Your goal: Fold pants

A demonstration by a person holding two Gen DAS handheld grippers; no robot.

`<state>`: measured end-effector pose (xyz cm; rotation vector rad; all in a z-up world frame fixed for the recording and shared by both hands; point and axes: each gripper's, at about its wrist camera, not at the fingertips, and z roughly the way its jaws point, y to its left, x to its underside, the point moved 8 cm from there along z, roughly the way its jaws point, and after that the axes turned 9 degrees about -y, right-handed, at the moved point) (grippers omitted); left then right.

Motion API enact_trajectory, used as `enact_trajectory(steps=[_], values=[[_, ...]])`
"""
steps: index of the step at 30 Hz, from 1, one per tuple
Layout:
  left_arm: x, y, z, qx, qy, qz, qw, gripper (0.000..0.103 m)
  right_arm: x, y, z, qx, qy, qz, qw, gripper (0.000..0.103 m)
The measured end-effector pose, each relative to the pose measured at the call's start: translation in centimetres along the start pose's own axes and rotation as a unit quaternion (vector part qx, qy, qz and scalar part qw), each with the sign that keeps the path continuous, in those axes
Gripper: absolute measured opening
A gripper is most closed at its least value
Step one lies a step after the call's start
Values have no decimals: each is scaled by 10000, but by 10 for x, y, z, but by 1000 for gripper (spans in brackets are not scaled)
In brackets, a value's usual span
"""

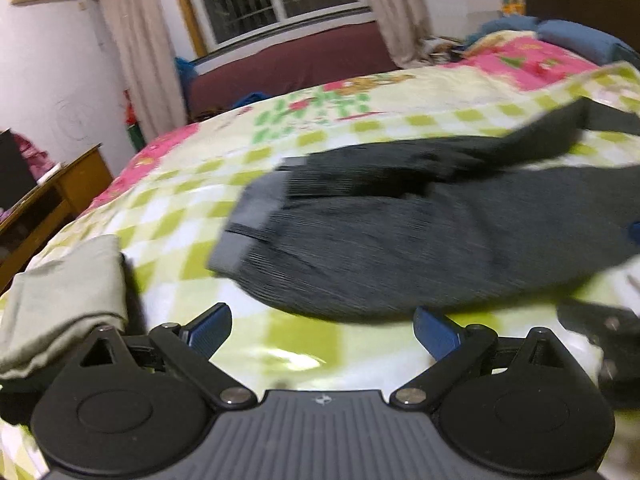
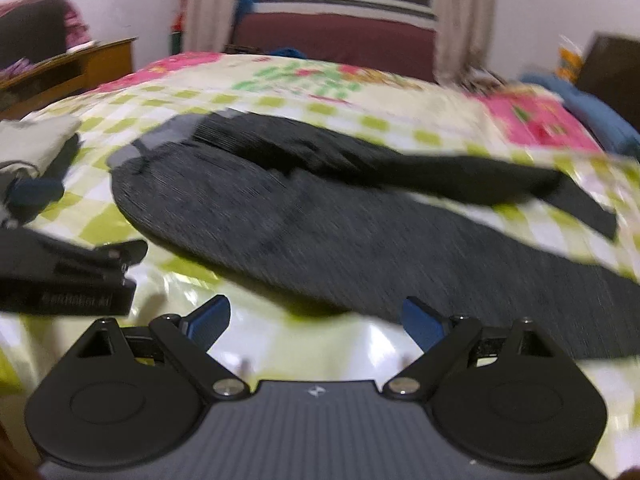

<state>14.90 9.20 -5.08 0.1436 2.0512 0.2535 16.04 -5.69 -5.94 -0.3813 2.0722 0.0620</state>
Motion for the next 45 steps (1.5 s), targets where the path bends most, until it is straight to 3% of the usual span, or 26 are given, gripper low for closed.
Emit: enact_trajectory(steps=[7, 15, 16, 17, 18, 19, 20, 22, 25, 28, 31, 33, 35, 36, 39, 45], values=[[2, 53, 73, -195, 327, -546, 9978, 103, -20, 48, 61, -499, -46, -719, 9962, 92], [6, 64, 130, -35, 541, -1095, 9925, 103, -23, 93, 101, -901, -77, -1040, 9904, 91], [3, 66, 132, -66, 473, -1183, 9918, 103, -23, 96, 102, -932, -122, -1066, 9898, 87], [1, 68, 135, -151, 424, -1207, 9917, 93, -24, 96, 102, -978, -136, -1073, 9893, 84], [-2, 71, 137, -256, 390, -1189, 9918, 77, -24, 97, 102, -1088, -118, -1019, 9888, 75], [-4, 75, 141, -337, 385, -1167, 9918, 72, -24, 98, 101, -1218, -84, -916, 9883, 62], [-5, 77, 143, -281, 401, -1222, 9913, 71, -25, 98, 101, -1275, -61, -838, 9883, 58], [-5, 84, 141, -160, 364, -1401, 9893, 69, -27, 99, 100, -1289, -58, -768, 9887, 45], [-1, 89, 134, -56, 259, -1477, 9887, 67, -31, 102, 94, -1361, -54, -691, 9883, 37], [3, 94, 125, -12, 202, -1570, 9874, 66, -31, 102, 90, -1393, -76, -697, 9878, 37], [5, 100, 120, -15, 197, -1708, 9851, 66, -26, 110, 89, -1300, -205, -1190, 9841, 46], [6, 105, 115, -77, 183, -1777, 9839, 66, -25, 117, 89, -1305, -277, -1358, 9817, 44], [11, 112, 108, -103, 204, -1867, 9821, 66, -23, 120, 89, -1478, -167, -1225, 9813, 34], [14, 115, 104, -95, 226, -1891, 9816, 66, -21, 123, 87, -1608, -58, -1061, 9812, 23], [24, 125, 86, -195, 286, -1812, 9828, 65, -16, 135, 73, -1774, 38, -998, 9791, 22], [50, 145, 34, -403, 424, -1651, 9845, 62, -2, 159, 29, -2505, 278, -565, 9661, 25]])
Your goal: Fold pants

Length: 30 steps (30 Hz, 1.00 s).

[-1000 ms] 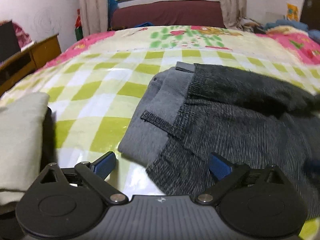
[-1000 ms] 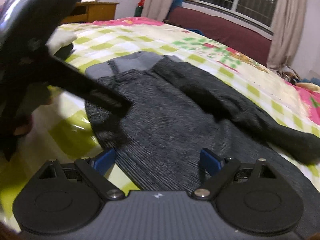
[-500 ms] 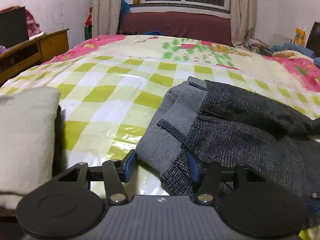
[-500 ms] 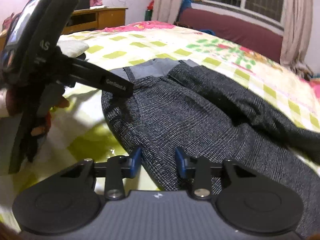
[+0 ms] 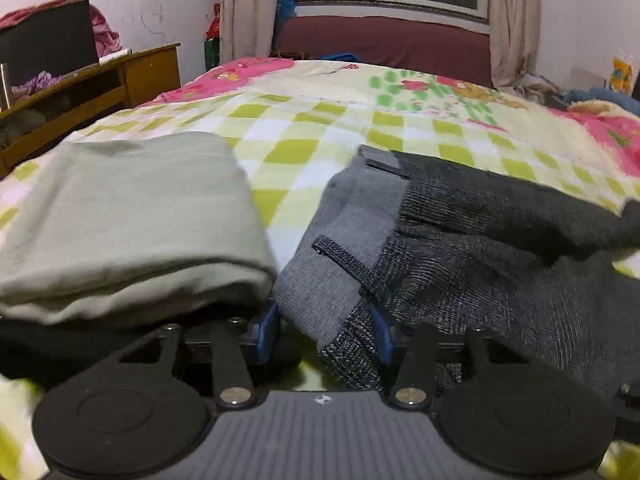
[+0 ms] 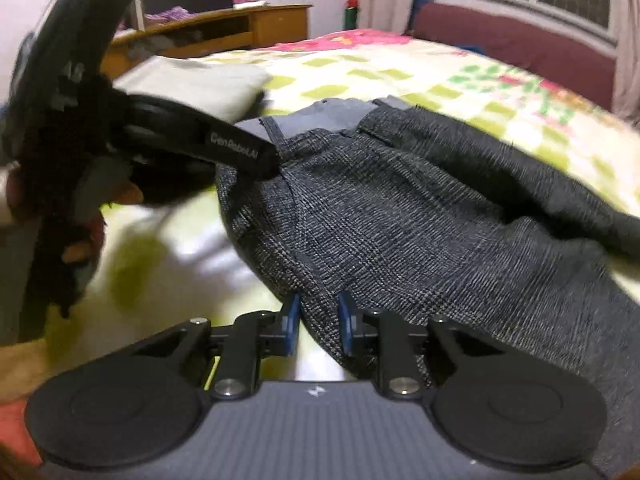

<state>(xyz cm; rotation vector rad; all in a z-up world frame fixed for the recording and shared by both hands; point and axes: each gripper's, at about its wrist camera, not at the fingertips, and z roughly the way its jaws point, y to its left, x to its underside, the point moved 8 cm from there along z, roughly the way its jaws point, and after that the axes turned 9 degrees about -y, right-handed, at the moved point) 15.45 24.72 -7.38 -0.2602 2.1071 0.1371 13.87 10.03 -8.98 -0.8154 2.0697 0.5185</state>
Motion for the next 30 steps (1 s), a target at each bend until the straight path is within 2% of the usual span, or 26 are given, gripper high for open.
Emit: enact_trajectory(steps=[3, 6, 9, 12, 14, 17, 19, 20, 21, 23, 25, 26, 30], values=[[2, 0, -17, -81, -80, 248, 9996, 63, 1, 2, -15, -135, -68, 261, 9995, 28], [-1, -6, -32, -242, -244, 334, 9989, 66, -4, -23, -42, -102, -223, 874, 9959, 29], [-7, -8, -45, -375, -439, 342, 9977, 67, -2, -59, -76, 456, -465, 1078, 9920, 30], [-17, -17, -59, -464, -753, 577, 9944, 67, 8, -125, -107, 1351, -544, 1345, 9801, 31], [-22, -30, -64, -358, -861, 678, 9933, 67, 24, -185, -127, 2106, -472, 1727, 9611, 33], [-24, -56, -61, -146, -890, 883, 9920, 67, 62, -257, -165, 3070, -413, 2360, 9211, 33], [-20, -75, -50, 64, -692, 975, 9928, 67, 88, -301, -184, 3684, -253, 2505, 8949, 38], [-17, -82, -42, 127, -528, 1046, 9930, 68, 108, -320, -194, 3997, -47, 2709, 8757, 41], [-10, -89, -31, 154, -315, 1151, 9927, 68, 125, -339, -202, 4154, 130, 3016, 8581, 39], [2, -96, -16, 158, 19, 1301, 9914, 67, 133, -356, -215, 4050, -42, 3446, 8469, 35], [9, -96, -5, 146, 236, 1299, 9911, 68, 122, -360, -225, 4258, 24, 3255, 8442, 42], [6, -95, -3, 168, 204, 1247, 9918, 68, 111, -357, -225, 4311, -16, 3030, 8499, 42], [-26, -93, -3, 339, -266, 1259, 9911, 68, 62, -338, -197, 3750, -262, 2474, 8930, 42]])
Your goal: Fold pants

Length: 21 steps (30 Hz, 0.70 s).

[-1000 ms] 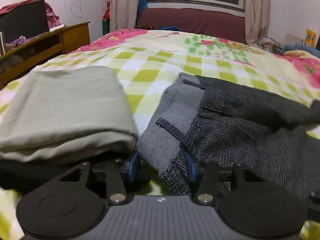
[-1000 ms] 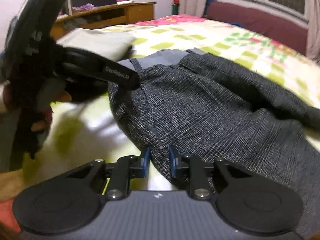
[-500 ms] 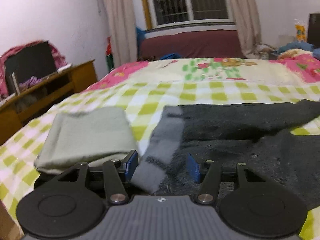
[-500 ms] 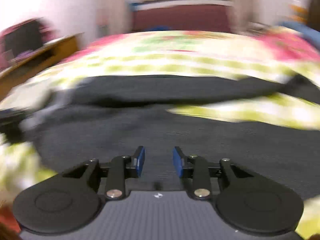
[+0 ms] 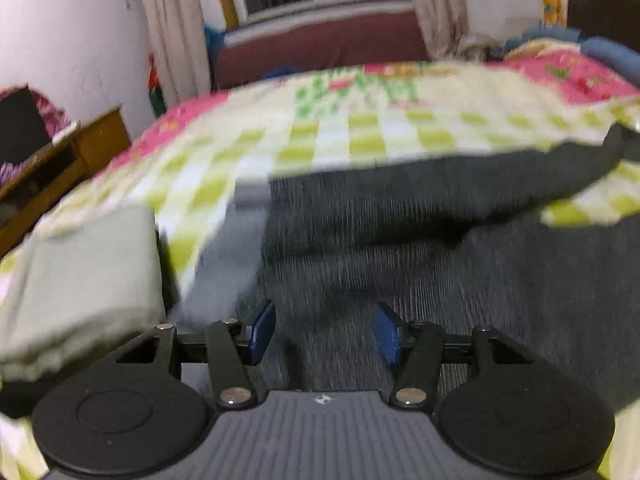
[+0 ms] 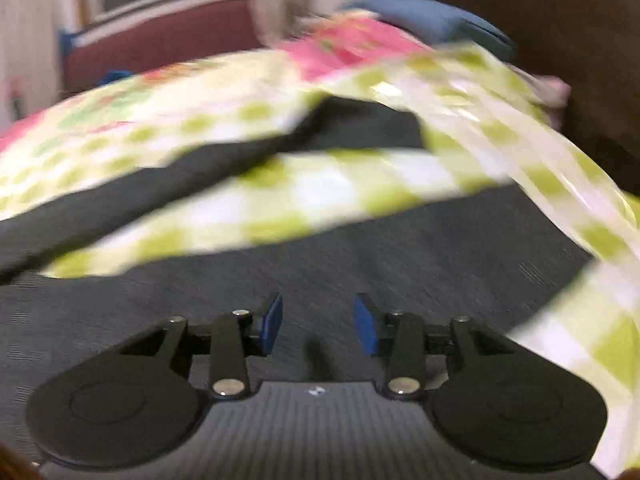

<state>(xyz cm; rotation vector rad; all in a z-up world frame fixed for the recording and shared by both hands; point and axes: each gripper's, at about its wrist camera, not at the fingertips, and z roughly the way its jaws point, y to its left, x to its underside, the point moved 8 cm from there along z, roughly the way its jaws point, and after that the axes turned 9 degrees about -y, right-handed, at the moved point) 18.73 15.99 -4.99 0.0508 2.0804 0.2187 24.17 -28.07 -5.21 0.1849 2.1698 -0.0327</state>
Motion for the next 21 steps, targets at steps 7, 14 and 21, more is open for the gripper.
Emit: enact_trajectory(steps=[7, 14, 21], values=[[-68, 33, 70, 151, -460, 625, 9969, 81, -52, 135, 85, -1757, 64, -1518, 9726, 56], [-91, 46, 167, 791, 182, 1305, 9881, 83, -81, 233, 187, -2723, 603, -3153, 9071, 61], [-71, 53, 214, 1509, 1048, 1582, 9702, 87, -66, 268, 224, -3101, 1386, -4039, 8494, 64]])
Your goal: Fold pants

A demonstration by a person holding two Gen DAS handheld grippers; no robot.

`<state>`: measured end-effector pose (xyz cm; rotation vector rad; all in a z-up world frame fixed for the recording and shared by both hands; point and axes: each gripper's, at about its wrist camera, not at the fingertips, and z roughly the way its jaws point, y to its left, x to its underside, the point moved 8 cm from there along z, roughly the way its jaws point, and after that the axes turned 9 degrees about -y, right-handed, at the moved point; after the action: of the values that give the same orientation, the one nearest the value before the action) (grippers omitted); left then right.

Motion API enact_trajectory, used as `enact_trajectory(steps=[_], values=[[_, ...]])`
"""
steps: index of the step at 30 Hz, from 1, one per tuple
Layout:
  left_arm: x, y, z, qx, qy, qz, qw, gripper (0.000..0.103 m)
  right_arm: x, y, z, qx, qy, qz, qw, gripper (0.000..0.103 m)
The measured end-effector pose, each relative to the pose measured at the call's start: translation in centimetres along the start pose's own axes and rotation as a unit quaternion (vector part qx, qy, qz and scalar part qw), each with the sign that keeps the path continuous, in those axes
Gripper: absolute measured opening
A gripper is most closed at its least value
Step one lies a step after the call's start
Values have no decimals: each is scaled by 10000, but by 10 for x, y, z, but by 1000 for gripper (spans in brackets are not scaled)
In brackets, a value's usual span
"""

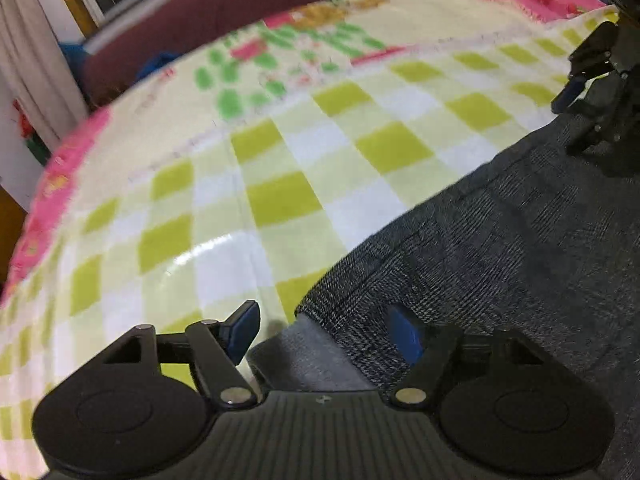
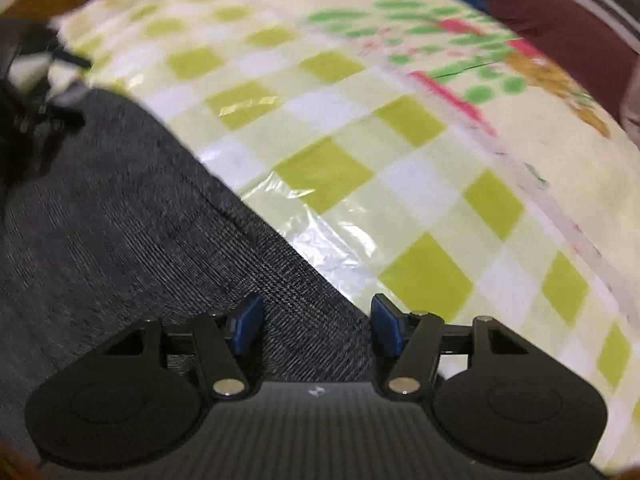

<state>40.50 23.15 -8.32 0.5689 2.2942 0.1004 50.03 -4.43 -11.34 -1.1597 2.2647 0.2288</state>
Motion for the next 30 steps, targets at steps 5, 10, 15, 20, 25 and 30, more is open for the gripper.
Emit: enact_trajectory(steps=[5, 10, 15, 20, 25, 30], values=[[9, 6, 18, 211, 176, 146, 9995, 101, 2, -5, 14, -171, 169, 167, 9996, 72], [10, 5, 18, 217, 303, 156, 9992, 88, -2, 6, 11, -333, 307, 218, 9987, 24], [2, -5, 9, 61, 301, 505, 9982, 37, -4, 15, 2, -99, 369, 260, 9989, 5], [-5, -7, -21, -93, 46, 438, 9990, 26, -6, 23, -39, 33, -134, 418, 9990, 5], [5, -37, -85, 219, -217, 436, 9986, 18, 5, 55, -109, 28, -624, 408, 9972, 5], [49, -87, -162, 323, -345, 644, 9968, 18, 49, 110, -191, 34, -893, 478, 9948, 5]])
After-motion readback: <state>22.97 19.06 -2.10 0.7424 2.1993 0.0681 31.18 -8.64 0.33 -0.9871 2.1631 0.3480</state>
